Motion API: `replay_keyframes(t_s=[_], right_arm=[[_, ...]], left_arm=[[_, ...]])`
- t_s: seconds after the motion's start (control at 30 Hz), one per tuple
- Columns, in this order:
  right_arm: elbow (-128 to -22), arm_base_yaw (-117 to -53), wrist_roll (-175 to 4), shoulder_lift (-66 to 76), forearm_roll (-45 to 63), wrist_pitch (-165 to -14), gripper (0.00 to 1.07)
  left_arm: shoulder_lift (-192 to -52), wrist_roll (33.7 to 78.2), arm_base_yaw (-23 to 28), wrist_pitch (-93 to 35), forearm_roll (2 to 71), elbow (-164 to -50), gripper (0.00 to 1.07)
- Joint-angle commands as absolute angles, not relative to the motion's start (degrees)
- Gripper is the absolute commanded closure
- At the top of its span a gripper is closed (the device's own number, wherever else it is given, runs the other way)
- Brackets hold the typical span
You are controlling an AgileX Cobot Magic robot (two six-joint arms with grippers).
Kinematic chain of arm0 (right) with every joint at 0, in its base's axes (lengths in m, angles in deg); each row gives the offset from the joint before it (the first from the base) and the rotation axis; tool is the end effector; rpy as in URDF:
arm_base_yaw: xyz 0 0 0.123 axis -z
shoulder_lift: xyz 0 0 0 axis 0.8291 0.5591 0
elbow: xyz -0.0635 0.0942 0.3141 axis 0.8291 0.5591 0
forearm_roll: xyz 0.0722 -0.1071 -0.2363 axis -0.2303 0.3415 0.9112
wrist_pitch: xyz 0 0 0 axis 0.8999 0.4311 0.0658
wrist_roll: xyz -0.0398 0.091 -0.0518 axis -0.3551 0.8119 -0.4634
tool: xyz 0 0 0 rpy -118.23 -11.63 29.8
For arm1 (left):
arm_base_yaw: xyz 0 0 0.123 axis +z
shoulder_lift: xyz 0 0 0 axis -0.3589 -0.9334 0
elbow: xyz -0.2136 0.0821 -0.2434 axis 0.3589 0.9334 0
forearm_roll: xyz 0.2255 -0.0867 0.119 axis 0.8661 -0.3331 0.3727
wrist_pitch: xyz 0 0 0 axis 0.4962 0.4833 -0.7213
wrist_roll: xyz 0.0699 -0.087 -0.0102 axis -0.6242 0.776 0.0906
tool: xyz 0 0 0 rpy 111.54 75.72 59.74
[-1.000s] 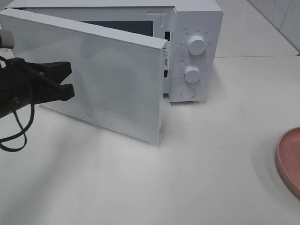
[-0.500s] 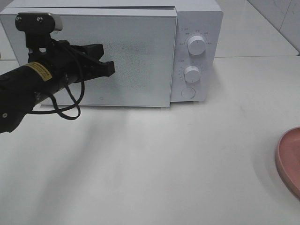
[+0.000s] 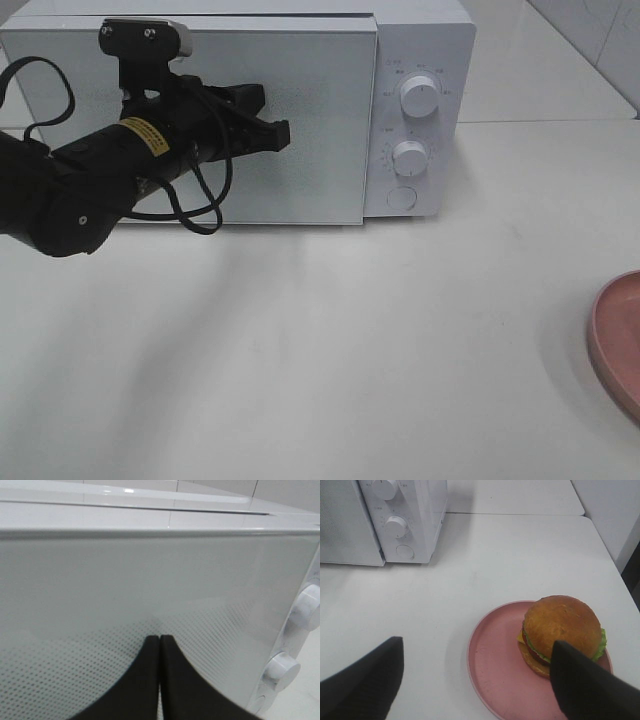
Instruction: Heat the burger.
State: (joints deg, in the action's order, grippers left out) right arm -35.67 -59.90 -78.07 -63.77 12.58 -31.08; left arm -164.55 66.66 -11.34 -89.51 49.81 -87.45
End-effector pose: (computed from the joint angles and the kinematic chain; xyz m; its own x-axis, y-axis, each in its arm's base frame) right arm -0.0156 -0.0065 0.2850 -0.3658 -0.0054 -0.9307 -0.0155 0.9999 0.0003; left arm 0.3701 -0.2326 0.1983 -0.1543 -0.0611 -0.9861 0.5059 0.8525 -0.1320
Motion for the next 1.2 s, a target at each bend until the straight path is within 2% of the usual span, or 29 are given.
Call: replay_keyframes(t_s=[0.03, 0.5, 0.77, 0.93, 1.0, 1.03, 1.07, 1.1, 1.13, 1.17, 1.2], right_arm=[[-35.5, -59.4, -78.1, -65.3, 12.6, -31.3, 0.31], [-35.5, -59.4, -78.1, -65.3, 12.6, -31.3, 0.31], [-35.5, -59.4, -78.1, -65.3, 12.6, -31.3, 0.31], [-35.5, -59.4, -78.1, -65.3, 12.6, -31.3, 0.31], [-35.5, -59.4, -78.1, -65.3, 12.6, -31.3, 0.31], [-35.5, -59.4, -78.1, -65.3, 12.6, -31.3, 0.31], [-35.5, -59.4, -78.1, -65.3, 12.6, -31.3, 0.31], [-35.5, -59.4, -78.1, -65.3, 12.6, -31.3, 0.31], [-35.5, -59.4, -78.1, -65.3, 12.6, -31.3, 0.31], [-35.5, -59.4, -78.1, -65.3, 12.6, -31.3, 0.31], [-35.5, -59.4, -78.1, -65.3, 12.6, -31.3, 0.31]], left_arm=[[-166.0, 66.6, -10.7, -90.1, 45.5, -91.9, 1.07], [-168.1, 66.7, -10.7, -87.0, 45.9, -96.6, 1.07], [-163.6, 66.7, -13.1, -84.1, 47.4, -91.7, 1.07], [-159.1, 66.7, -15.2, -76.6, 47.3, -87.9, 1.04], [-156.5, 66.7, -16.6, -70.1, 47.3, -86.7, 0.84], [-156.5, 66.7, -16.6, -70.1, 47.3, -86.7, 0.84], [-154.9, 66.7, -17.6, -64.9, 47.4, -86.6, 0.65], [-153.9, 66.7, -18.2, -62.0, 47.4, -86.6, 0.52], [-153.9, 66.7, -18.2, -62.0, 47.4, -86.6, 0.52], [-152.3, 66.7, -19.1, -57.0, 47.4, -86.6, 0.3], [-152.3, 66.7, -19.1, -57.0, 47.4, -86.6, 0.3]])
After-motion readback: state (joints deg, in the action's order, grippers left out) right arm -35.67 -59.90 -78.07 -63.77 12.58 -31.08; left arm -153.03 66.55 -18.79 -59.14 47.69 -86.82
